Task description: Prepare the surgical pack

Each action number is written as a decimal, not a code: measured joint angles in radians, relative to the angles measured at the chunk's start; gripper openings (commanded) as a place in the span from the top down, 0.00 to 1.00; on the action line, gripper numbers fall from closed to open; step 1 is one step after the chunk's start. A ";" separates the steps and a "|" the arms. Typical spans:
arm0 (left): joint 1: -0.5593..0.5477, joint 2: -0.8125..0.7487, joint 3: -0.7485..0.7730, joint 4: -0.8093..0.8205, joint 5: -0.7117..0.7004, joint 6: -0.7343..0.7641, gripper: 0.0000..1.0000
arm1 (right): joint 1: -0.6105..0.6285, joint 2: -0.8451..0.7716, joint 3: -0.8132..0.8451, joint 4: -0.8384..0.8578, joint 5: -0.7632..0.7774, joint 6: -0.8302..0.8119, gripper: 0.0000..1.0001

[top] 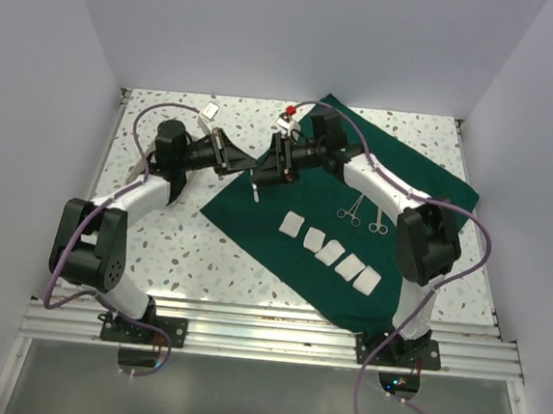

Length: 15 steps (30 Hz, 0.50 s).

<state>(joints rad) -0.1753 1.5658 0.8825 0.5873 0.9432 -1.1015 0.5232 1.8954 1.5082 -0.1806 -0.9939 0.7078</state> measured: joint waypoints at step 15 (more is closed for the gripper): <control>0.155 0.230 0.746 -1.126 -0.686 0.864 1.00 | -0.147 0.120 0.206 -0.644 0.528 -0.281 0.31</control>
<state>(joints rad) -0.0200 1.7958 1.6287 -0.5392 0.2577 -0.2375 0.3763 2.0151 1.7145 -0.8246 -0.4660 0.4271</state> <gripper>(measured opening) 0.019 0.688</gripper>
